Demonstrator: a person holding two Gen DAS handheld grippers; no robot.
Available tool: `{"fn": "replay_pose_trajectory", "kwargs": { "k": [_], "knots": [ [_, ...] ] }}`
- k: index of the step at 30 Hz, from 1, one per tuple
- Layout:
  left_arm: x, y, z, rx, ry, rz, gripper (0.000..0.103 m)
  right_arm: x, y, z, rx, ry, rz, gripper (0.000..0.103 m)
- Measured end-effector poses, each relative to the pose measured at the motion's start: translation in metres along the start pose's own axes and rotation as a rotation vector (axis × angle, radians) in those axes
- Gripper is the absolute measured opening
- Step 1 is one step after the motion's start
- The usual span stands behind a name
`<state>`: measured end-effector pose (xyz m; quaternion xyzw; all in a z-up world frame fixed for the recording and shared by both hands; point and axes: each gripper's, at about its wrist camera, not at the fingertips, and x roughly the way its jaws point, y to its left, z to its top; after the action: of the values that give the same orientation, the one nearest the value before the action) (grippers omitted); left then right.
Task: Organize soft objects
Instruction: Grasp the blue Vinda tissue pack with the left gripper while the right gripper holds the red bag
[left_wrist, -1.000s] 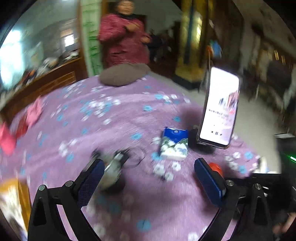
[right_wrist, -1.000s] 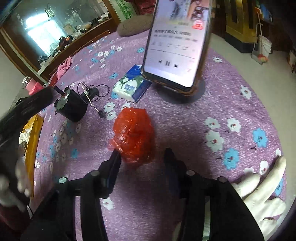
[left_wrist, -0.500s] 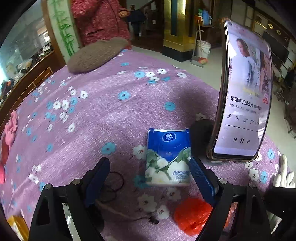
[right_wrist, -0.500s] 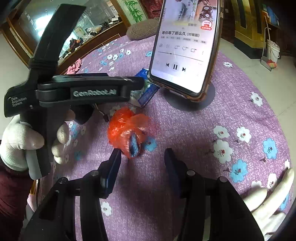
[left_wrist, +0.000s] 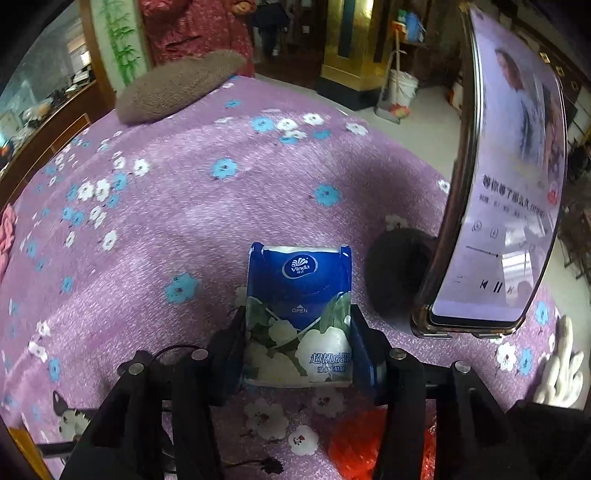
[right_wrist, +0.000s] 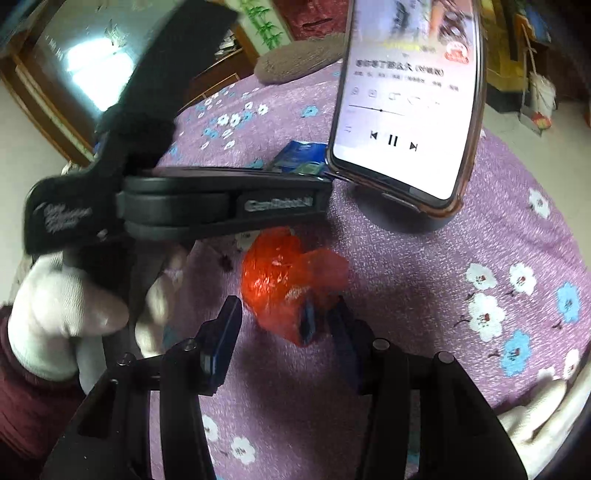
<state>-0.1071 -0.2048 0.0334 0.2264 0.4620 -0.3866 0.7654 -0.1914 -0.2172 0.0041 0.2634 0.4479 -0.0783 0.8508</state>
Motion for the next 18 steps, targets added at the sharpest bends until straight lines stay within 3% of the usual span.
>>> {"fn": "replay_pose_trajectory", "kwargs": {
  "k": [1, 2, 9, 18],
  "knots": [
    [-0.002, 0.002, -0.001, -0.015, -0.009, 0.004, 0.049, 0.0, 0.0, 0.0, 0.005, -0.005, 0.005, 0.035],
    [-0.005, 0.004, -0.002, -0.022, -0.017, 0.003, 0.049, -0.001, -0.001, 0.0, 0.003, -0.003, 0.01, 0.029],
    [-0.039, 0.023, -0.011, -0.093, -0.09, -0.04, 0.049, -0.01, 0.005, -0.004, 0.004, -0.026, 0.035, 0.027],
    [-0.129, 0.043, -0.057, -0.174, -0.242, -0.108, 0.049, -0.059, 0.018, -0.02, -0.001, -0.108, 0.03, 0.027]
  ]
}}
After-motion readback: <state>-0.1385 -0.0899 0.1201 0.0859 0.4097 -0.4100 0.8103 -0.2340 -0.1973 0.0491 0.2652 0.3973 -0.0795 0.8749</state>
